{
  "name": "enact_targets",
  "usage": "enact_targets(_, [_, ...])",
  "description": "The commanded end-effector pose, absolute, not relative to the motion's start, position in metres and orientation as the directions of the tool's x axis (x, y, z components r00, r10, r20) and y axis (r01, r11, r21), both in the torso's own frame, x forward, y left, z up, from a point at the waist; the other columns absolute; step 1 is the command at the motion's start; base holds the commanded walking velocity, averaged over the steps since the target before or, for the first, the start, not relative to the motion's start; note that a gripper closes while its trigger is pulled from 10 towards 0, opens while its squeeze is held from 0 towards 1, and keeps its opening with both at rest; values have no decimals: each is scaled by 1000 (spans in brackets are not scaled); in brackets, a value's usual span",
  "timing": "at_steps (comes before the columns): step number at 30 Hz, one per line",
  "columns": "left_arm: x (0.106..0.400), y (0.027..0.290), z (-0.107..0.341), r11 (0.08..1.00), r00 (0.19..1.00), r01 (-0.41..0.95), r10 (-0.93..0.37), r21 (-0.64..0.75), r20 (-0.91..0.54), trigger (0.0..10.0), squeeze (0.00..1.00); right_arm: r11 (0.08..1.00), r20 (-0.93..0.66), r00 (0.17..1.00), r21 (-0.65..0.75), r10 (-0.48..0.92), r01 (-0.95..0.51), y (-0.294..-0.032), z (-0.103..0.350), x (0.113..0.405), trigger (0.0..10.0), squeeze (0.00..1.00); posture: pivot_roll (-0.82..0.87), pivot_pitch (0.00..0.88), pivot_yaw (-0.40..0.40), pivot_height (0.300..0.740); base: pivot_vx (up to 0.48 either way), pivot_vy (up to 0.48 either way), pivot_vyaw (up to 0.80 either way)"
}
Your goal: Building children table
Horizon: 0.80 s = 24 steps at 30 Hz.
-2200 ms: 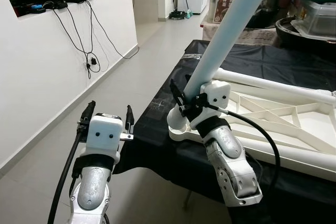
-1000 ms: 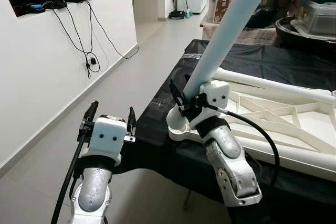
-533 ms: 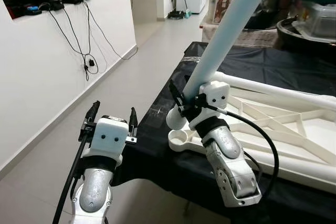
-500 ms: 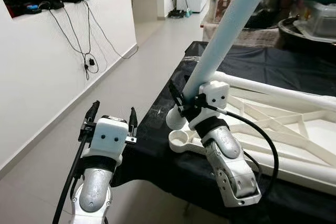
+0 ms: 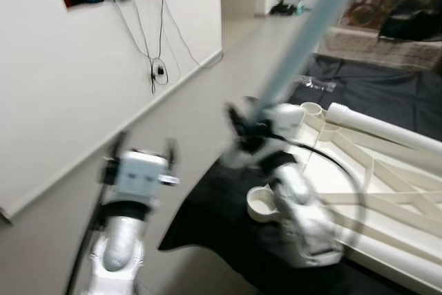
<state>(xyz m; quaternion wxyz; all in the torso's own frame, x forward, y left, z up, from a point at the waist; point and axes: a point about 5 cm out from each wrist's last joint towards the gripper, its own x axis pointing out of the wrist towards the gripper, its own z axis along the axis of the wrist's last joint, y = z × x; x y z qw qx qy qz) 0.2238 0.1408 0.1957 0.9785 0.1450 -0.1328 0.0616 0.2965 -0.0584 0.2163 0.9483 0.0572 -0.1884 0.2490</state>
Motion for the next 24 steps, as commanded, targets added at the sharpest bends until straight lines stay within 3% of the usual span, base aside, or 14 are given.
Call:
enact_targets(1, [223,135,197,956,958,-133,57,260,282,10000,0,894,385,829,18,406,-447,-72,215,299,10000,0,5,0,13,740,0,0,0])
enact_targets(15, [223,133,198,964,959,-117,47,239,279,10000,0,871,381,807,12,451,-492,-73,218,310,10000,0,9,0,12,740,0,0,0])
enact_targets(24, [212,123,197,986,969,-20,-21,163,245,10000,0,721,274,690,-20,670,-693,-88,234,361,10000,0,33,0,7,740,0,0,0])
